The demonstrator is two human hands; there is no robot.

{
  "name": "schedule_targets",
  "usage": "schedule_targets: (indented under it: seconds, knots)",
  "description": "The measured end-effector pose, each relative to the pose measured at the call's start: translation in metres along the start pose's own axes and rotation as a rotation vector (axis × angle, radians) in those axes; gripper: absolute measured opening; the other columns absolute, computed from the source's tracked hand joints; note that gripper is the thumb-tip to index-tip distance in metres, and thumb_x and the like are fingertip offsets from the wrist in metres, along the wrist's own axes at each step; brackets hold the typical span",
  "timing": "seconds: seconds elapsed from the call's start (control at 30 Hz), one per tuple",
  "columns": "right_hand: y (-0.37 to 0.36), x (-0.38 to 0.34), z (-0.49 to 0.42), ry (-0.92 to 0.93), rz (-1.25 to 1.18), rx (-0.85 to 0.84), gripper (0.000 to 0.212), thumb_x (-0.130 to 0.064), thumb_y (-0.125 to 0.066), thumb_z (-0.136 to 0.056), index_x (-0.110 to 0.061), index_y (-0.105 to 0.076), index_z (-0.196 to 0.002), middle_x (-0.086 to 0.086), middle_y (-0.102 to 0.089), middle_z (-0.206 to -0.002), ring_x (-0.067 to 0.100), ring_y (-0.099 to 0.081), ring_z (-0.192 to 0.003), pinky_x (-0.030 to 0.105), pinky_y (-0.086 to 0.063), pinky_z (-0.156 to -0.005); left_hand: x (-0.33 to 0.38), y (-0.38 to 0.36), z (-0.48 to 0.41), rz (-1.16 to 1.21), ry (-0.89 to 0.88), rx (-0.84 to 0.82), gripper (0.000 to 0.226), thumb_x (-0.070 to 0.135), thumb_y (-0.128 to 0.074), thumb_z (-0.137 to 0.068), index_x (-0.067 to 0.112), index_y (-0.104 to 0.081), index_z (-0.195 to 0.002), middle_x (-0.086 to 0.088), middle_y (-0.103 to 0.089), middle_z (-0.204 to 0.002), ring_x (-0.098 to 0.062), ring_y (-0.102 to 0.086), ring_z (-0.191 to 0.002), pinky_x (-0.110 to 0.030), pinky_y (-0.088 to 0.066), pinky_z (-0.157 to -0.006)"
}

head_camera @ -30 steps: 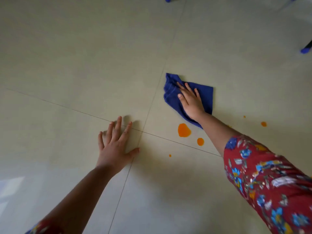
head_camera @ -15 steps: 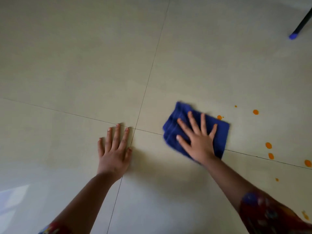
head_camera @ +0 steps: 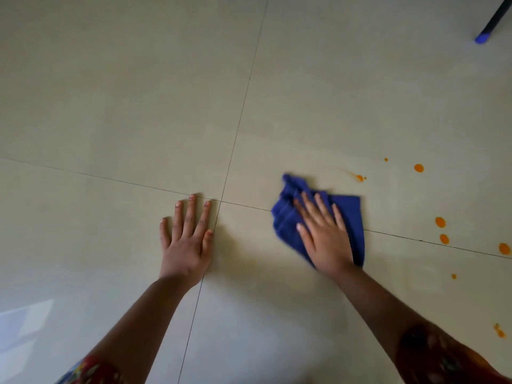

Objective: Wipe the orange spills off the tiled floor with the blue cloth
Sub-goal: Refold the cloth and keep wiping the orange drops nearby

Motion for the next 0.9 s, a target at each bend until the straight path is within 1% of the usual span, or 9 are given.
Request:
schedule_targets:
  seconds: [0.1, 0.23, 0.37, 0.5, 0.6, 0.67, 0.77, 0.8, 0.9]
  knots:
    - [0.006, -0.032, -0.056, -0.198, -0.077, 0.066, 0.057, -0.042, -0.022, -0.098, -0.022, -0.035, -0.15, -0.004, -0.028, -0.158, 0.022, -0.026, -0.146, 0.046, -0.017, -0.117, 0.0, 0.0, 0.0, -0.009, -0.001, 0.002, 0.061, 0.049, 0.001, -0.092, 0.038, 0.007, -0.152, 0.011, 0.021, -0.159, -0.01, 0.026, -0.145, -0.041, 0.014, -0.117]
    - [-0.006, -0.109, -0.019, 0.174, -0.064, 0.029, 0.054, -0.041, -0.027, -0.1, -0.023, -0.031, -0.151, -0.003, -0.023, -0.16, 0.022, -0.019, -0.148, 0.048, -0.018, -0.119, -0.002, 0.0, 0.0, 0.035, 0.0, 0.009, 0.059, 0.049, 0.001, -0.092, 0.042, 0.005, -0.151, 0.013, 0.018, -0.159, -0.009, 0.025, -0.145, -0.041, 0.013, -0.118]
    - [-0.007, -0.08, 0.047, 0.385, -0.061, -0.039, 0.054, -0.044, -0.03, -0.101, -0.03, -0.023, -0.153, -0.009, -0.017, -0.161, 0.018, -0.014, -0.149, 0.046, -0.015, -0.119, -0.002, 0.002, 0.001, 0.075, -0.019, 0.006, 0.059, 0.05, -0.001, -0.093, 0.042, 0.001, -0.152, 0.014, 0.016, -0.16, -0.009, 0.022, -0.146, -0.039, 0.015, -0.117]
    - [-0.004, -0.007, 0.002, -0.034, -0.032, 0.047, 0.054, -0.045, -0.024, -0.099, -0.03, -0.027, -0.151, -0.009, -0.022, -0.16, 0.019, -0.021, -0.148, 0.05, -0.018, -0.117, 0.016, 0.0, 0.002, 0.169, 0.072, 0.038, 0.067, 0.057, -0.002, -0.089, 0.038, -0.003, -0.153, 0.014, 0.017, -0.159, -0.007, 0.022, -0.145, -0.039, 0.019, -0.114]
    - [0.003, -0.009, -0.038, -0.345, -0.092, 0.066, 0.057, -0.047, -0.019, -0.097, -0.031, -0.029, -0.151, -0.009, -0.023, -0.16, 0.022, -0.02, -0.148, 0.053, -0.012, -0.117, 0.045, -0.009, 0.0, 0.209, 0.047, 0.067, 0.069, 0.055, -0.006, -0.089, 0.033, -0.008, -0.154, 0.014, 0.015, -0.159, -0.003, 0.02, -0.145, -0.033, 0.026, -0.11]
    - [0.0, -0.026, -0.024, -0.169, -0.079, 0.046, 0.056, -0.046, -0.023, -0.098, -0.029, -0.031, -0.15, -0.007, -0.024, -0.16, 0.024, -0.02, -0.148, 0.055, -0.015, -0.117, 0.066, -0.016, -0.002, 0.212, -0.05, 0.041, 0.067, 0.053, -0.007, -0.09, 0.033, -0.01, -0.154, 0.014, 0.013, -0.16, -0.004, 0.018, -0.146, -0.028, 0.029, -0.108]
    - [-0.003, -0.008, 0.034, 0.242, -0.011, 0.002, 0.053, -0.045, -0.029, -0.1, -0.032, -0.028, -0.152, -0.008, -0.021, -0.16, 0.021, -0.018, -0.149, 0.053, -0.018, -0.117, 0.086, -0.027, -0.009, 0.154, -0.143, -0.065, 0.066, 0.056, -0.001, -0.089, 0.037, 0.005, -0.152, 0.015, 0.02, -0.159, -0.003, 0.025, -0.143, -0.037, 0.021, -0.115]
    - [-0.003, 0.01, 0.04, 0.219, -0.003, 0.004, 0.054, -0.046, -0.029, -0.1, -0.033, -0.027, -0.152, -0.008, -0.021, -0.16, 0.021, -0.019, -0.148, 0.054, -0.019, -0.116, 0.087, -0.032, -0.01, 0.081, -0.146, -0.078, 0.067, 0.057, 0.0, -0.088, 0.037, 0.011, -0.151, 0.014, 0.023, -0.158, -0.005, 0.028, -0.143, -0.041, 0.018, -0.117]
    - [0.002, 0.064, 0.013, -0.262, -0.009, -0.016, 0.058, -0.051, -0.023, -0.097, -0.035, -0.02, -0.152, -0.011, -0.016, -0.161, 0.023, -0.016, -0.149, 0.059, -0.012, -0.115, 0.087, -0.044, -0.011, -0.1, -0.13, -0.035, 0.071, 0.06, -0.006, -0.089, 0.034, 0.016, -0.151, 0.007, 0.025, -0.159, -0.012, 0.025, -0.145, -0.046, 0.014, -0.117]
Point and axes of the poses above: each hand's wrist, its own z-axis away from the middle knuckle, its own y-axis out of the back of the hand, x = y × z, the point moved 1 cm from there along -z, towards the middle knuckle
